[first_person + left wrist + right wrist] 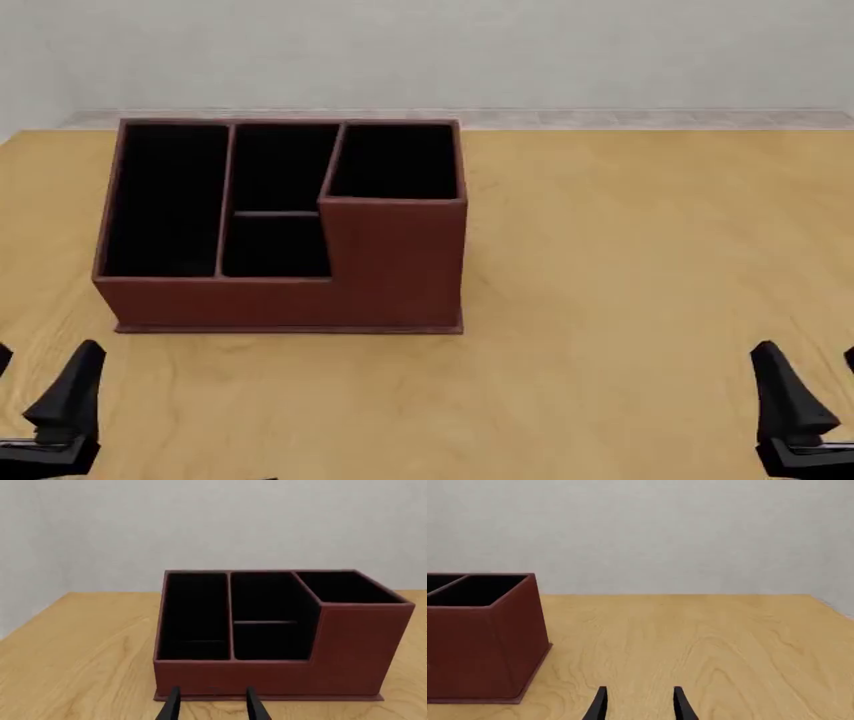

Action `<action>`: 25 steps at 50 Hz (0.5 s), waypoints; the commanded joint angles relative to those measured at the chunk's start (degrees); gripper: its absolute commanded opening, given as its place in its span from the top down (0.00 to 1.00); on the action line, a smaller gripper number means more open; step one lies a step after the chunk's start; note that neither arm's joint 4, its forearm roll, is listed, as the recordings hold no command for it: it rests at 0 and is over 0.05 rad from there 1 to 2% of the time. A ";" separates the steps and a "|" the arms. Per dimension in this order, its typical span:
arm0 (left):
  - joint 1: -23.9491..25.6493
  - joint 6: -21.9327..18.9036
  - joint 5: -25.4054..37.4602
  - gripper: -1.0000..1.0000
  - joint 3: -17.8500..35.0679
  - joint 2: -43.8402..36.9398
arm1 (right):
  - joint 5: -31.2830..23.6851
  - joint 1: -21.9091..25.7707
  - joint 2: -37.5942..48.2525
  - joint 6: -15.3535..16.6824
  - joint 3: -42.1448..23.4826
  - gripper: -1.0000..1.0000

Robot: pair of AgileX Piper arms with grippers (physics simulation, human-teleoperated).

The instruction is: Pick up the book and place it in the left compartment of the caddy.

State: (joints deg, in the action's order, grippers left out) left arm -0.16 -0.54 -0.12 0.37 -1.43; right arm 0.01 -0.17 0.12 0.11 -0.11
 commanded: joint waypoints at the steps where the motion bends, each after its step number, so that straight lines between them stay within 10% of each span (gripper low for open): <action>1: 0.25 0.18 -0.08 0.00 -0.10 1.16 | -0.11 0.05 0.09 -0.39 -0.32 0.00; 25: 7.73 -5.28 4.09 0.00 5.23 1.01 | 0.06 -0.04 0.07 -1.28 -0.11 0.00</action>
State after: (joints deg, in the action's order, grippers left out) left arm 3.24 -4.46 1.40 3.47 -0.27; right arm -0.01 -0.22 0.16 -0.75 -0.27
